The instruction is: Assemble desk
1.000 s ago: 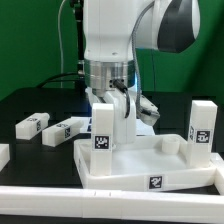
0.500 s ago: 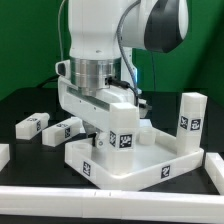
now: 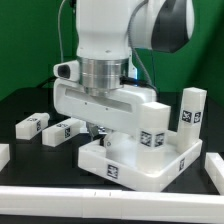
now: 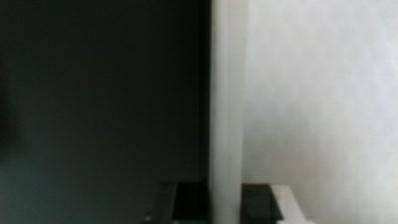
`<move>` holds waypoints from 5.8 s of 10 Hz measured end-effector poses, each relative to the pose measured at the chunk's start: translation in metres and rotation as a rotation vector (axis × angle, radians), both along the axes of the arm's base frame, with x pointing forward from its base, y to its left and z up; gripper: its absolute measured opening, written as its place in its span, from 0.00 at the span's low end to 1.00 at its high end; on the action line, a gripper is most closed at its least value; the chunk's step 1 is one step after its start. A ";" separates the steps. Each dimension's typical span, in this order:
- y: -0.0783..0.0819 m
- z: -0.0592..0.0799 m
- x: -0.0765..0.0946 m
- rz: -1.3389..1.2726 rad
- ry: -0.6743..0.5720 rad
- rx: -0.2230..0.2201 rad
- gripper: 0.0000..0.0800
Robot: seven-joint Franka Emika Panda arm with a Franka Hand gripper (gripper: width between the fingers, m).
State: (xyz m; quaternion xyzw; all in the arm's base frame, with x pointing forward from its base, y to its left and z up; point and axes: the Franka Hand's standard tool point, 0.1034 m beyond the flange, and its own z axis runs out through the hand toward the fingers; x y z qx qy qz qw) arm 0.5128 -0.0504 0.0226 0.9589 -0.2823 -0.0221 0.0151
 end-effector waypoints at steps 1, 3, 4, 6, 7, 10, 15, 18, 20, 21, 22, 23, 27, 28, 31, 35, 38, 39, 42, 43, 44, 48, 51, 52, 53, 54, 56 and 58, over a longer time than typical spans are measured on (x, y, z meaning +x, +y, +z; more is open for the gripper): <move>0.003 0.000 0.007 0.041 -0.005 -0.005 0.08; 0.003 -0.001 0.008 0.200 0.000 -0.007 0.08; 0.002 -0.001 0.008 0.247 0.003 -0.007 0.08; 0.000 -0.001 0.008 0.372 0.008 -0.004 0.08; -0.001 -0.001 0.008 0.418 0.011 -0.004 0.08; 0.008 -0.006 0.013 0.616 0.025 -0.014 0.08; 0.011 -0.006 0.020 0.866 0.026 -0.020 0.08; 0.016 -0.005 0.023 1.006 0.038 -0.028 0.08; 0.028 -0.003 0.033 1.118 0.041 -0.042 0.08; 0.030 -0.003 0.033 1.185 0.050 -0.046 0.08; 0.029 -0.003 0.033 1.214 0.054 -0.047 0.08; 0.027 -0.003 0.033 1.300 0.066 -0.047 0.08; 0.048 -0.003 0.040 1.642 0.111 -0.064 0.08; 0.055 -0.004 0.045 1.729 0.119 -0.068 0.08; 0.063 -0.004 0.051 1.958 0.155 -0.071 0.08; 0.073 -0.002 0.062 2.115 0.188 -0.082 0.08; 0.084 -0.004 0.084 2.127 0.207 -0.078 0.08; 0.083 -0.005 0.093 2.125 0.213 -0.083 0.08; 0.086 -0.004 0.112 2.102 0.231 -0.084 0.08; 0.090 -0.004 0.120 2.092 0.231 -0.088 0.08; 0.095 -0.004 0.129 2.073 0.234 -0.090 0.08; 0.107 -0.005 0.149 2.030 0.244 -0.106 0.08; 0.105 0.004 0.146 2.022 0.267 -0.085 0.31; 0.103 0.010 0.140 2.013 0.295 -0.059 0.31; 0.102 0.020 0.142 2.007 0.302 -0.057 0.52; 0.102 0.027 0.143 2.010 0.306 -0.064 0.71; 0.098 0.048 0.144 2.004 0.310 -0.077 0.79; 0.077 0.069 0.133 1.995 0.324 -0.089 0.81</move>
Offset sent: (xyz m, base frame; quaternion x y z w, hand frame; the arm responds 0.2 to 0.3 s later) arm 0.0000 0.0000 0.0000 0.0000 0.0000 -0.1296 0.9916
